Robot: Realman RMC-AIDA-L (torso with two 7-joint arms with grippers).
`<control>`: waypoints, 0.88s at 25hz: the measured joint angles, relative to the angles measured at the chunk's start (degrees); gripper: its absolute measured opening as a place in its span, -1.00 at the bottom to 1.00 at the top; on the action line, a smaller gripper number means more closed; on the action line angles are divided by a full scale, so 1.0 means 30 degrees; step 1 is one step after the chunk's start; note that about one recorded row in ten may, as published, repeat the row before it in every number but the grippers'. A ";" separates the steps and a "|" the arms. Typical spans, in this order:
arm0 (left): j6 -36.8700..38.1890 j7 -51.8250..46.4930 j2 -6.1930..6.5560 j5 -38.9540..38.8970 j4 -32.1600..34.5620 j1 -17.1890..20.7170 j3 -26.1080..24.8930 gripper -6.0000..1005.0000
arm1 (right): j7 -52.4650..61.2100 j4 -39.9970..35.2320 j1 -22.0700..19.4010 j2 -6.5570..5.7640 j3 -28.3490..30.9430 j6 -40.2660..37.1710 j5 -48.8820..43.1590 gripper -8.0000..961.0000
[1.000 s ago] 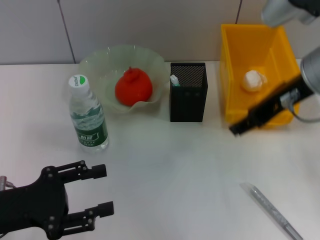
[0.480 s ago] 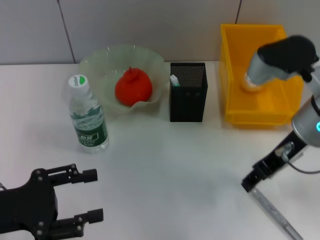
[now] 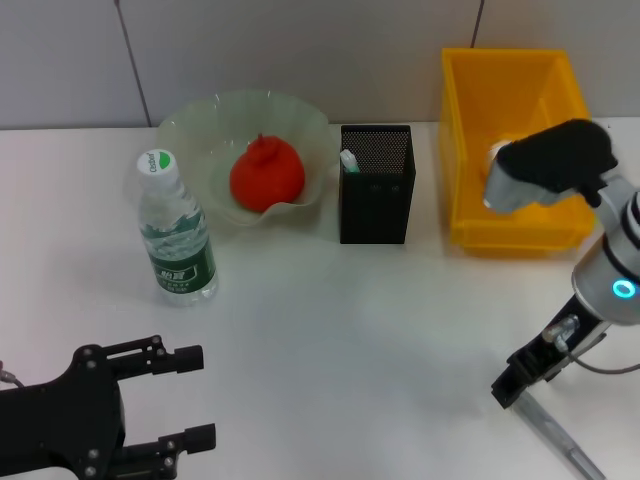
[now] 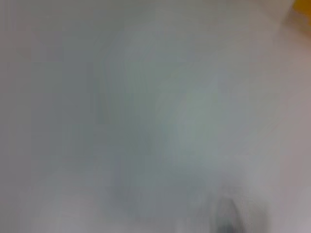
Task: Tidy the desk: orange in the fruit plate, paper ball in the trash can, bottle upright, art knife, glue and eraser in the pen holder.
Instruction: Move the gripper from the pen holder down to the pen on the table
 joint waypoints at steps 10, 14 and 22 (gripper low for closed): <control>0.0080 -0.0009 -0.0038 -0.0004 -0.0023 0.0216 -0.0136 0.39 | 0.0265 0.0197 0.0108 0.0008 -0.1252 0.0263 0.0142 0.37; 0.0091 -0.0012 -0.0046 -0.0006 -0.0024 0.0292 -0.0130 0.39 | 0.0271 0.0260 0.0126 0.0004 -0.1398 0.0336 0.0068 0.37; 0.0154 -0.0072 -0.0065 -0.0106 -0.0022 0.0322 -0.0124 0.39 | 0.0274 0.0447 0.0054 -0.0022 -0.1509 0.0754 0.0033 -0.07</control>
